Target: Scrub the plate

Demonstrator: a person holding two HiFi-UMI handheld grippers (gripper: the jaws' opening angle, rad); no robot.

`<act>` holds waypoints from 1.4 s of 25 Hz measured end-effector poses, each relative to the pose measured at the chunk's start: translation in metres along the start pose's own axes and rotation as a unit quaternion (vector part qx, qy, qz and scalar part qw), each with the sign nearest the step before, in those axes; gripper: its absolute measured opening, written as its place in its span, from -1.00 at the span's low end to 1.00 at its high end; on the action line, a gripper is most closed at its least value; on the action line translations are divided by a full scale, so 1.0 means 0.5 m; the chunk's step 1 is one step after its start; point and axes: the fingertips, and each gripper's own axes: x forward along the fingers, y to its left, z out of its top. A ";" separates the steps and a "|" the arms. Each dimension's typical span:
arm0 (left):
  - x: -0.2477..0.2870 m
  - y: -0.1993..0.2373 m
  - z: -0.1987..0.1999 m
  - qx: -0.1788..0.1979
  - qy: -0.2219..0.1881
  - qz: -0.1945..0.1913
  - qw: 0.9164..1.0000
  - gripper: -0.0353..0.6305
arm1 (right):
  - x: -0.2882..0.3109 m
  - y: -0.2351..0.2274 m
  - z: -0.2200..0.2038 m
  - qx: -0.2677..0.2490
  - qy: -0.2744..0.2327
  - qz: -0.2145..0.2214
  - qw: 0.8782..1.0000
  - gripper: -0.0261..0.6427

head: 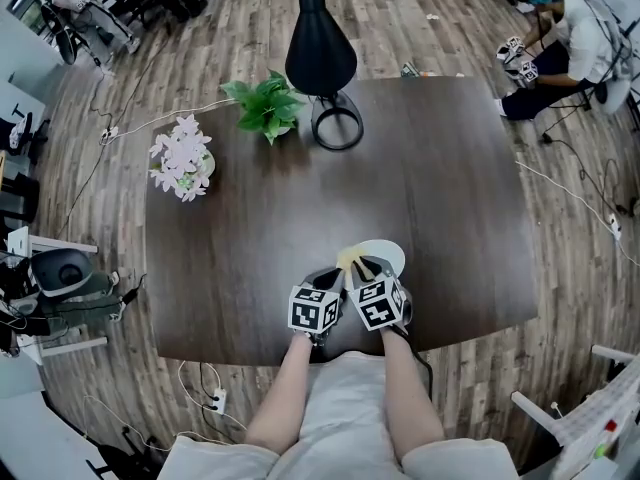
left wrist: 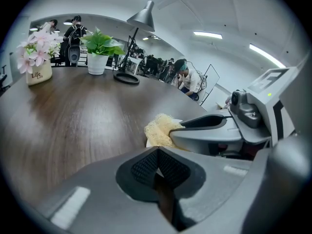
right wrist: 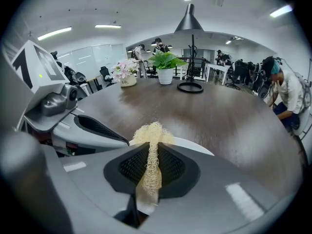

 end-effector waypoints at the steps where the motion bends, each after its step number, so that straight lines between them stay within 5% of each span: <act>1: 0.000 0.000 0.000 0.000 -0.001 0.000 1.000 -0.89 | 0.001 -0.001 0.000 0.000 0.000 -0.001 1.000 -0.72; 35: 0.013 -0.010 -0.004 0.019 -0.013 0.013 1.000 -0.89 | -0.023 -0.104 -0.026 0.024 0.000 -0.053 0.998 -0.71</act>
